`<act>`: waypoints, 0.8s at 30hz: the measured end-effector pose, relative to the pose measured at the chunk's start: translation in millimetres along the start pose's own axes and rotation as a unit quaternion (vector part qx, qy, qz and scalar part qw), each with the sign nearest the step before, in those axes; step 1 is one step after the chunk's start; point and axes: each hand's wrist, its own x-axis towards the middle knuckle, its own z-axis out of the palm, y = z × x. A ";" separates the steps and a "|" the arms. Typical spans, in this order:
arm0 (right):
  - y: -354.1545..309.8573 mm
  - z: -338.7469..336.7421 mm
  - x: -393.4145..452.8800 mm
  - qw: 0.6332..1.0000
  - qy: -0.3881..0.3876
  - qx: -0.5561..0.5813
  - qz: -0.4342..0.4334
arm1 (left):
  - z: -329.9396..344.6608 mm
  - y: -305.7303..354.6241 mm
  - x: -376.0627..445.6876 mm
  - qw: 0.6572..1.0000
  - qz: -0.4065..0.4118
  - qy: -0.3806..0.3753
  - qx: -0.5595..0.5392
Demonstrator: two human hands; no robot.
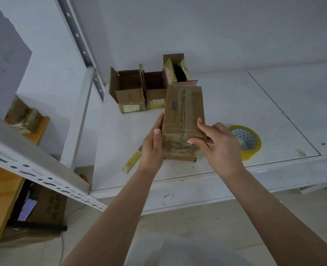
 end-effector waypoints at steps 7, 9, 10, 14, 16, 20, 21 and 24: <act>4.1 -2.5 -3.2 1.000 0.007 -0.002 0.014 | 17.9 -6.1 -5.5 0.999 0.000 -0.016 -0.047; 4.4 -2.8 -3.8 1.000 0.006 -0.003 0.014 | 20.8 -3.0 -6.7 0.999 -0.002 -0.010 -0.034; 5.2 -3.4 -4.0 1.000 0.003 -0.003 0.014 | 20.8 -1.8 -6.9 1.000 -0.003 -0.007 -0.028; 10.5 -8.1 -5.9 0.999 -0.029 0.023 0.008 | 10.1 -2.0 -1.2 0.999 0.039 -0.020 0.011; 12.2 -9.1 -6.6 0.999 -0.038 0.032 0.007 | 5.3 1.2 7.3 0.995 0.074 -0.045 0.052; 9.5 -8.9 -5.8 0.999 -0.027 0.018 0.010 | 7.6 4.4 17.5 0.972 0.130 -0.055 0.190; 8.6 -8.2 -6.1 0.999 -0.027 0.017 0.007 | 8.5 3.1 16.4 0.971 0.132 -0.050 0.195; 8.4 -7.8 -8.0 0.999 -0.036 0.024 0.004 | 8.2 1.0 13.6 0.975 0.117 -0.039 0.185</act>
